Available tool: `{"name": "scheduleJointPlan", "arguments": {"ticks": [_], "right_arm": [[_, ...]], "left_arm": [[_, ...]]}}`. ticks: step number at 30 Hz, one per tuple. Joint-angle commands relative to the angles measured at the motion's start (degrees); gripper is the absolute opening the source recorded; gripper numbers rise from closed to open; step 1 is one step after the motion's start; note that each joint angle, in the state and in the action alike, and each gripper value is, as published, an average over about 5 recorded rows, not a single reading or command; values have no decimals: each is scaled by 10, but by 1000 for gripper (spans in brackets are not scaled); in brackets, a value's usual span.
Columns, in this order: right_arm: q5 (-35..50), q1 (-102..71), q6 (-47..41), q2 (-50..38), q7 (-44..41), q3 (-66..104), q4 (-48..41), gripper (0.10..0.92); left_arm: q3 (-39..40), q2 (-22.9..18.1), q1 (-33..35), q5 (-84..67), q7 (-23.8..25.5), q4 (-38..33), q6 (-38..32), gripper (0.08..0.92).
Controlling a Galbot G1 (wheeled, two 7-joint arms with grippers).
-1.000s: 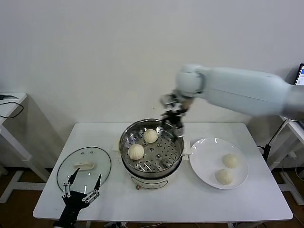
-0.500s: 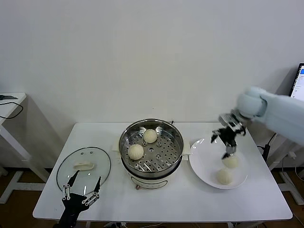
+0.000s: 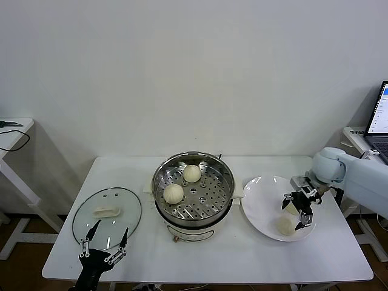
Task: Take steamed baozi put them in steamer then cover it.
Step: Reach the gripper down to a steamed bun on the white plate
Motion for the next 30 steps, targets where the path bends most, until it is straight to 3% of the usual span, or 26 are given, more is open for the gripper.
{"name": "scheduleJointPlan", "arguments": {"ticks": [1,15,21,30], "right_arm": [[-21,-51,4,19,14,28,-41,823],[-19,-59,3,44,10,29,-63,819],[-16,-52,3,40,9,27,-56,731],[6,59,31,34,-11,21,-15,682]], "left_arm": [[-1,-1,1,0,0,3,-1,823],[-2,-3,2,0,-1,4,-3,823],[-2,-2,2,0,-1,4,-3,823],[-2,1,2,0,-1,2,-2,823]]}}
